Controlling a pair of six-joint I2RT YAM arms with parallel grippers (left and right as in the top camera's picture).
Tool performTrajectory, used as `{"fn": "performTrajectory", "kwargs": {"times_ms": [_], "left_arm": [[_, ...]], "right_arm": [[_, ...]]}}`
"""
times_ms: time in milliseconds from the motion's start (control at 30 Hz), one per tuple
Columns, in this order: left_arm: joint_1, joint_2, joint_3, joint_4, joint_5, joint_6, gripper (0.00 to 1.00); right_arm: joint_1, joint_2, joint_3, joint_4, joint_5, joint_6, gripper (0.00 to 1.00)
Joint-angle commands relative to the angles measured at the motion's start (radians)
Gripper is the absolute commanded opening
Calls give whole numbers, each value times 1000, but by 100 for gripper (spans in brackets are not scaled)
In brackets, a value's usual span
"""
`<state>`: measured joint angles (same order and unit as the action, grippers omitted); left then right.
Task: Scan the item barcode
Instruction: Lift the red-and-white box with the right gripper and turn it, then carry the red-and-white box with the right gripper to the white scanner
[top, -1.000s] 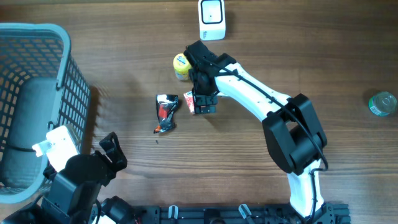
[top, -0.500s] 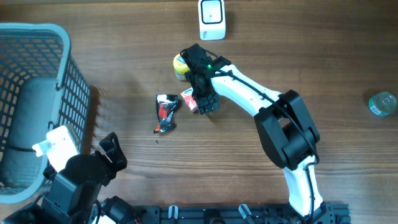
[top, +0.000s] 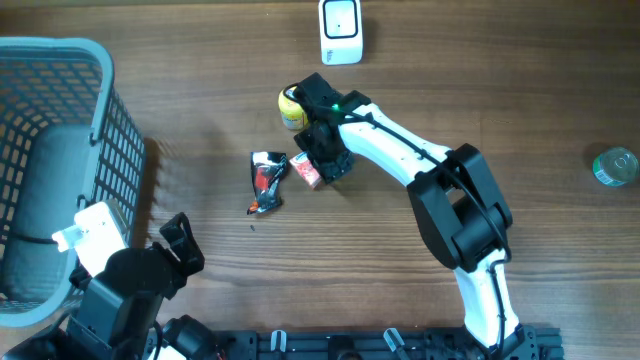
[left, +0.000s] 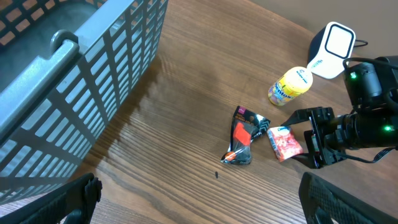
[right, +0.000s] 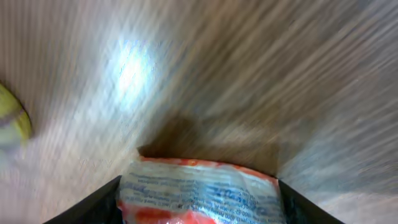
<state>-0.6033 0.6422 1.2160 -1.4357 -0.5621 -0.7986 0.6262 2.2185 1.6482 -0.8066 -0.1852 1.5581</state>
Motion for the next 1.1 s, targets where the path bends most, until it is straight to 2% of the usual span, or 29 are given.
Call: {"fn": "performTrajectory", "kwargs": {"times_ms": [0,233,400,600,967,1067], "left_arm": [[-1,1,-8,1,3,-1,100],[-1,1,-8,-2,3,-2,100],[-1,1,-8,-2,4,-1,100],[-1,1,-8,-11,5,-2,100],[-1,1,-8,-40,12,-2,100],[-1,1,-8,-48,13,-2,100]], "right_arm": [[-21,49,-7,-5,-200,-111,70],[-175,49,-7,-53,-739,-485,67],[-288,49,-7,-244,-1022,-740,65],[-322,49,-7,-373,-1155,-850,69],[-322,49,-7,-380,-1184,-878,68],[-330,49,-7,-289,-1163,-922,65]]}}
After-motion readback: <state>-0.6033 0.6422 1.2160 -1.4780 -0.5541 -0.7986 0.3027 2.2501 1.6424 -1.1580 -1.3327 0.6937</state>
